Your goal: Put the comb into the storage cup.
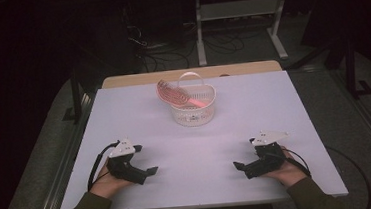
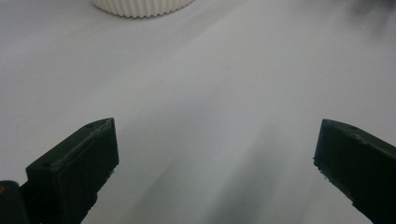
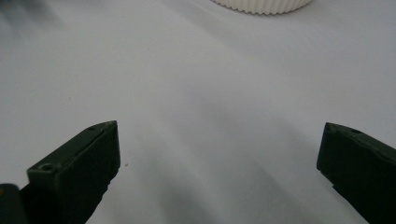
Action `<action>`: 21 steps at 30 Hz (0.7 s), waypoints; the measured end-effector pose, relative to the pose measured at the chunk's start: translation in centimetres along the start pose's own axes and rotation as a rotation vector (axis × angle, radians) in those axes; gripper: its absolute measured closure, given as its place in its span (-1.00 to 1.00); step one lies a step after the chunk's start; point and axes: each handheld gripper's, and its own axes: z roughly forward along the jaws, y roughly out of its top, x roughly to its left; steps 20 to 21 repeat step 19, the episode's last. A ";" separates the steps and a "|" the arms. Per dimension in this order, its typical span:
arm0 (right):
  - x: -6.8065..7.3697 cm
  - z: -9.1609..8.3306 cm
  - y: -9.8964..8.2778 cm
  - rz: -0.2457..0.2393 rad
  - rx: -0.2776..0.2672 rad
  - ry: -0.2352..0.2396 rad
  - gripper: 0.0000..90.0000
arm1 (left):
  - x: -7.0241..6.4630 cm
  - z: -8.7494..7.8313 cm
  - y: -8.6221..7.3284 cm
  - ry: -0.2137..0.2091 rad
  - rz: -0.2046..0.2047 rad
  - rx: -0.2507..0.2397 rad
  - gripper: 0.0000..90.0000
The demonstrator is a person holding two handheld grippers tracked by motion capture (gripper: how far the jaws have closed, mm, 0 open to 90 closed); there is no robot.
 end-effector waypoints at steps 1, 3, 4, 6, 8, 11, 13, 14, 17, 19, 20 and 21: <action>0.0 0.0 0.0 0.000 0.001 0.000 -1.00 | 0.0 0.0 0.0 -0.001 0.000 0.002 -1.00; 0.0 0.0 0.0 0.000 0.002 -0.001 -1.00 | 0.0 0.1 -0.1 -0.002 0.001 0.006 -1.00; -0.1 0.0 0.0 -0.001 0.001 -0.001 -1.00 | 0.0 0.1 -0.1 -0.002 -0.001 0.004 -1.00; -0.1 0.0 -0.1 0.000 0.002 -0.002 -1.00 | 0.0 0.0 -0.1 -0.001 -0.002 0.003 -1.00; -0.1 0.0 -0.1 0.001 0.003 -0.003 -1.00 | 0.0 0.0 -0.1 -0.002 -0.003 0.004 -1.00; -0.1 0.0 0.0 -0.002 0.002 -0.002 -1.00 | 0.0 0.0 -0.1 -0.001 -0.002 0.009 -1.00; -0.1 0.1 0.0 -0.003 0.003 0.000 -1.00 | 0.0 0.1 -0.2 0.000 0.002 0.015 -1.00; -0.1 0.1 0.0 -0.003 0.002 0.000 -1.00 | 0.0 0.1 -0.2 0.000 0.000 0.017 -1.00; -0.1 0.1 0.0 -0.004 0.003 -0.001 -1.00 | 0.0 0.1 -0.2 -0.001 0.001 0.018 -1.00; -0.2 0.1 0.0 -0.002 0.004 -0.001 -1.00 | 0.0 0.1 -0.2 -0.002 0.005 0.020 -1.00; -0.2 0.1 0.0 -0.002 0.004 -0.001 -1.00 | 0.0 0.1 -0.2 -0.002 0.005 0.020 -1.00; -0.2 0.1 0.0 -0.002 0.004 -0.001 -1.00 | 0.0 0.1 -0.2 -0.002 0.005 0.020 -1.00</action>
